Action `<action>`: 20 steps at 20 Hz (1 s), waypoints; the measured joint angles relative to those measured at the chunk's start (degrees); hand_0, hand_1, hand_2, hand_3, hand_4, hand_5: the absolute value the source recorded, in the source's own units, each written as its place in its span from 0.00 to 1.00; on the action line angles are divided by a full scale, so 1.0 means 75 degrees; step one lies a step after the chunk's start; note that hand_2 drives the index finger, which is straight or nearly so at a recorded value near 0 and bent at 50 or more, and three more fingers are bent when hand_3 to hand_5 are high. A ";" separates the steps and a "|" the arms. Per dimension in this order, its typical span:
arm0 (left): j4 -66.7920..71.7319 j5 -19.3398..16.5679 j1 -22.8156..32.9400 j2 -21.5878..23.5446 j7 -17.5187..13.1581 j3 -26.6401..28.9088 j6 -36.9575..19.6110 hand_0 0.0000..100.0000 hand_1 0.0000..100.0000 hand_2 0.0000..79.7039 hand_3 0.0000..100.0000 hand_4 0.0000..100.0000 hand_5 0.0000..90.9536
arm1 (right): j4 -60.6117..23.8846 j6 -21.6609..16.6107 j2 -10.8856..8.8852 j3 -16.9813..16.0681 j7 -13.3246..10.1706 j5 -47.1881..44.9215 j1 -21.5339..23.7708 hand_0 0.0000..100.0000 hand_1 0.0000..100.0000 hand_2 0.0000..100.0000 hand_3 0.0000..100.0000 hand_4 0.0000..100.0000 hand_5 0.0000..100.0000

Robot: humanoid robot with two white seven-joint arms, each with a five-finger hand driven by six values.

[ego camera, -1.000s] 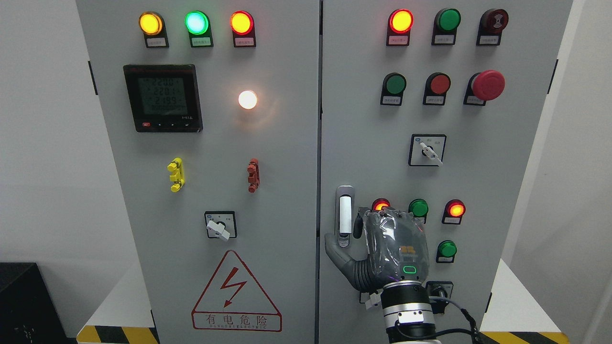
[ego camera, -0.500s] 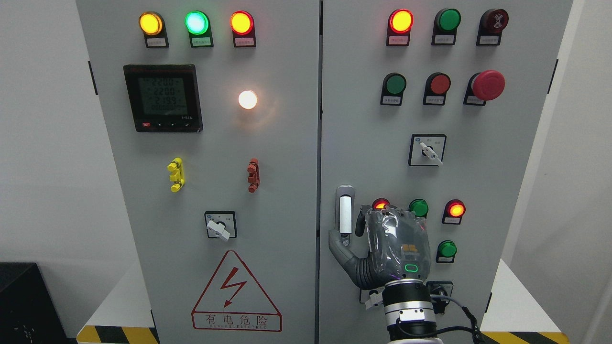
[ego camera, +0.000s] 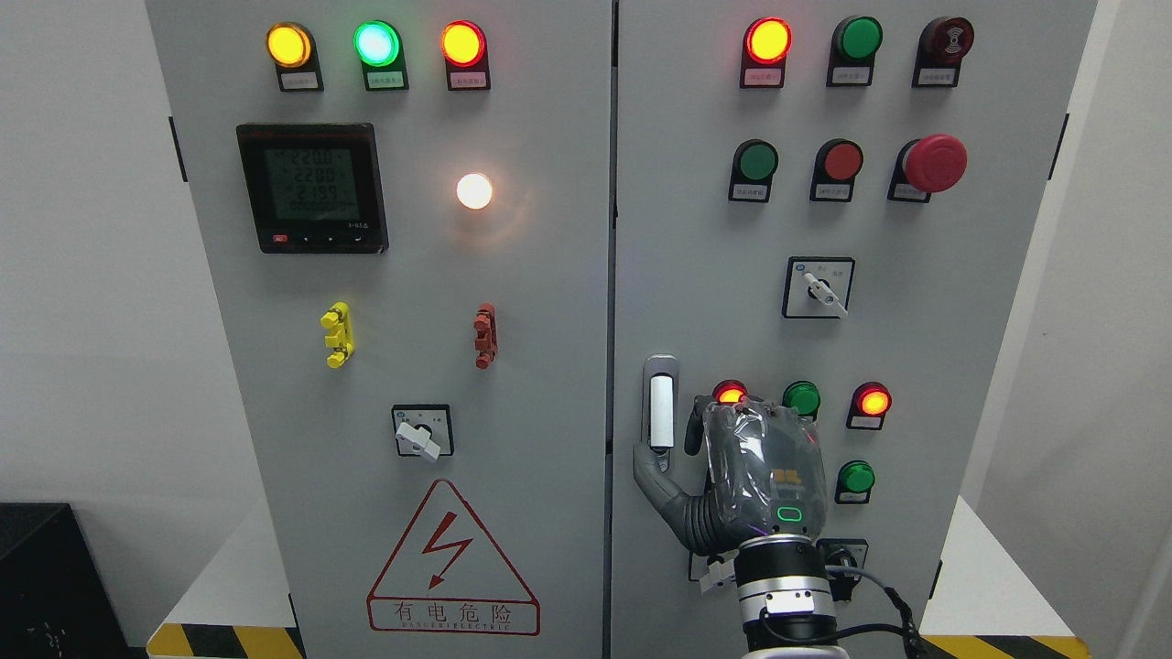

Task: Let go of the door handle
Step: 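Close the right hand fingers around the silver handle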

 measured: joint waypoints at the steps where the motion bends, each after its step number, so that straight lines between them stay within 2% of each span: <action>1: 0.0000 0.0000 0.0000 0.0000 0.0000 0.0000 0.0000 0.00 0.00 0.05 0.11 0.00 0.00 | 0.0005 0.0007 0.0000 -0.0002 0.0000 -0.0001 0.0000 0.32 0.39 0.69 0.94 0.76 0.71; 20: 0.0000 0.0000 0.0000 -0.0001 0.0000 0.0000 0.0014 0.00 0.00 0.05 0.11 0.00 0.00 | 0.0045 0.0020 -0.0002 -0.0129 -0.0022 -0.0029 0.0000 0.40 0.37 0.70 0.94 0.77 0.72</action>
